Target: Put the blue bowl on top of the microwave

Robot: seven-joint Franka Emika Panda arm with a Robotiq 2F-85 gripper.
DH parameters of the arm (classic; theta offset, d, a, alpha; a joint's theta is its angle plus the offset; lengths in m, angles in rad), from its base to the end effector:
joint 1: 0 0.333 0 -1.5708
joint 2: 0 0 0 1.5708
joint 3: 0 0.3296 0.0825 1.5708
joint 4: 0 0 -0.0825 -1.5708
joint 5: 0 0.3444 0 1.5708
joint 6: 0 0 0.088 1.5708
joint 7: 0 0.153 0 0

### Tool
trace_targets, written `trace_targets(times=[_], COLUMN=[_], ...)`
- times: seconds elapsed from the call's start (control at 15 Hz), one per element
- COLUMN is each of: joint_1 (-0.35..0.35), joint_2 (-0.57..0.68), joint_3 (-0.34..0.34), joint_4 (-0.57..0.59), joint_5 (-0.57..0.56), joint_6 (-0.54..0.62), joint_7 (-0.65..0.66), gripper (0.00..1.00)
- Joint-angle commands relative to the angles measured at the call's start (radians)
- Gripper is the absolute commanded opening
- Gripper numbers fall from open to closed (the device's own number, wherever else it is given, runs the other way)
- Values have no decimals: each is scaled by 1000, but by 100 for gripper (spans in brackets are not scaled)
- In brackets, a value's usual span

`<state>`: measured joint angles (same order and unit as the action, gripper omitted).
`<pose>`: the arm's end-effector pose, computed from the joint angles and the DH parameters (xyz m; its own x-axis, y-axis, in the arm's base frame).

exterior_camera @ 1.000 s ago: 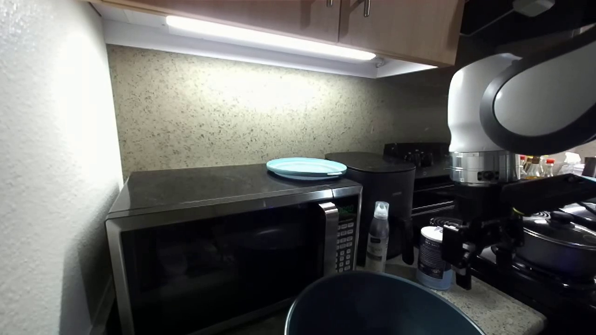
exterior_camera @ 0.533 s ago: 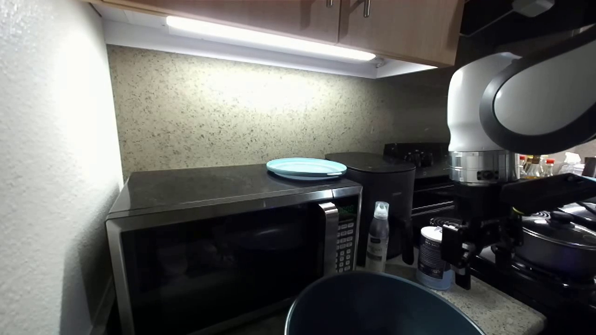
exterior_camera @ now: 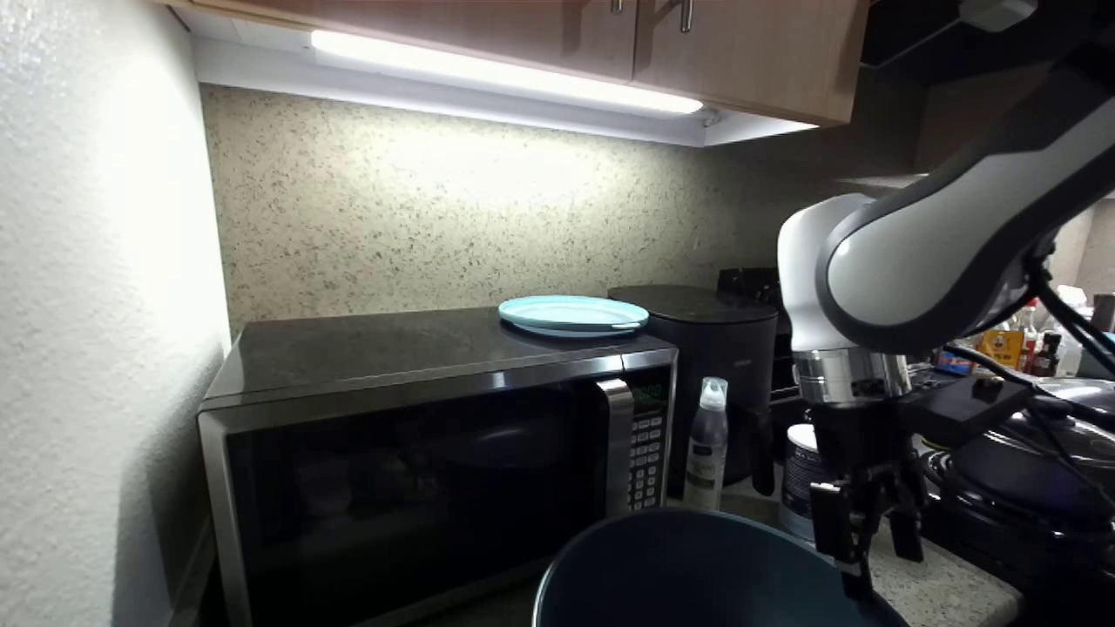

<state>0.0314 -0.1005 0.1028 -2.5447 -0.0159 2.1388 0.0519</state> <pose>0.3683 0.0477 0.2857 0.9505 0.0810 -0.2998 0.0962 -0.9947 0.0361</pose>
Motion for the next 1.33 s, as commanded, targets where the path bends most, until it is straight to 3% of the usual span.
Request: trace_targets(times=[0.0, 0.07, 0.4, 0.47, 0.6, 1.13, 1.27], joint_1=[9, 12, 16, 17, 20, 20, 19], joint_2=[112, 63, 79, 76, 75, 75, 73], joint_3=[-18, -17, -15, -14, -14, -23, -26], joint_4=[83, 38, 44, 38, 35, 36, 36], joint_5=[-32, -5, -10, -12, -12, 22, 33], joint_6=[-54, -14, -1, 10, 21, 24, 22], joint_7=[-47, -25, -22, -12, -13, -21, -18], gripper=[100, 100, 100, 75, 67, 13, 7])
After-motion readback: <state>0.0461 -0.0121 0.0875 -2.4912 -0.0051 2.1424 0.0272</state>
